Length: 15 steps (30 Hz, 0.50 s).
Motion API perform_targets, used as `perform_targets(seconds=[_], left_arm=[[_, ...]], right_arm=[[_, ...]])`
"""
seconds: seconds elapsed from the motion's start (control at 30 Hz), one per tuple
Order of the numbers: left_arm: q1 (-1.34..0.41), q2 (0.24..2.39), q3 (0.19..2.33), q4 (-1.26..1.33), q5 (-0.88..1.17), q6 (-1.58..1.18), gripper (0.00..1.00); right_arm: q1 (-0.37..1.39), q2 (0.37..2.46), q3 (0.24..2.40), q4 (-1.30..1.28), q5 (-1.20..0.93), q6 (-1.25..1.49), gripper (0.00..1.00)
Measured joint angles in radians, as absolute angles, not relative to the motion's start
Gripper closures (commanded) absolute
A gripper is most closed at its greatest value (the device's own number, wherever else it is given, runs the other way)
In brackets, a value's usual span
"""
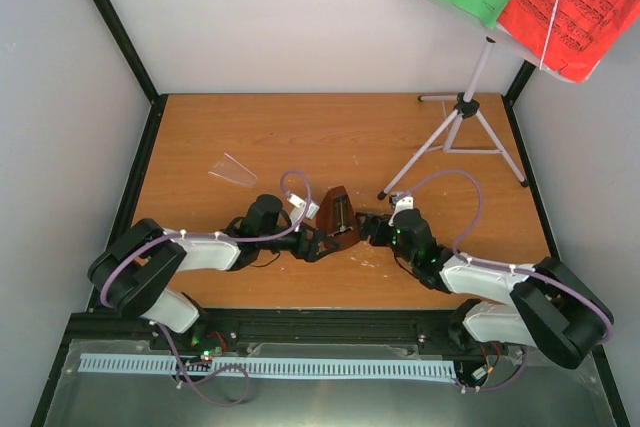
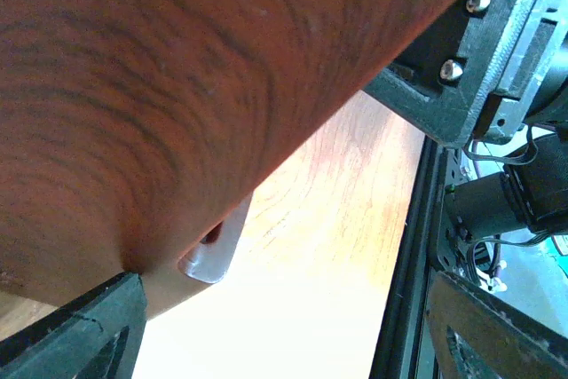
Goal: Pack up the instrument practice props
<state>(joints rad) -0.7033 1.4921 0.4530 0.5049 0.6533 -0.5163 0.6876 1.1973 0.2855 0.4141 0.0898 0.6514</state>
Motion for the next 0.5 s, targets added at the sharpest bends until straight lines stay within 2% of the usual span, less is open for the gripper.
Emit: perform_targets(seconds=[0.2, 0.33, 0.43, 0.5], left_arm=[[-0.703, 1.446, 0.453, 0.482, 0.623, -0.514, 0.06], [-0.683, 1.315, 0.452, 0.410, 0.532, -0.513, 0.11], [-0.602, 1.213, 0.455, 0.312, 0.462, -0.527, 0.14], [-0.503, 1.156, 0.471, 0.230, 0.410, -0.535, 0.11]], right_arm=[[0.685, 1.224, 0.292, 0.467, 0.105, 0.604, 0.07], [0.669, 1.139, 0.293, 0.444, 0.149, 0.545, 0.03], [0.641, 1.042, 0.294, 0.432, 0.202, 0.486, 0.02], [0.627, 0.993, 0.294, 0.429, 0.232, 0.453, 0.01]])
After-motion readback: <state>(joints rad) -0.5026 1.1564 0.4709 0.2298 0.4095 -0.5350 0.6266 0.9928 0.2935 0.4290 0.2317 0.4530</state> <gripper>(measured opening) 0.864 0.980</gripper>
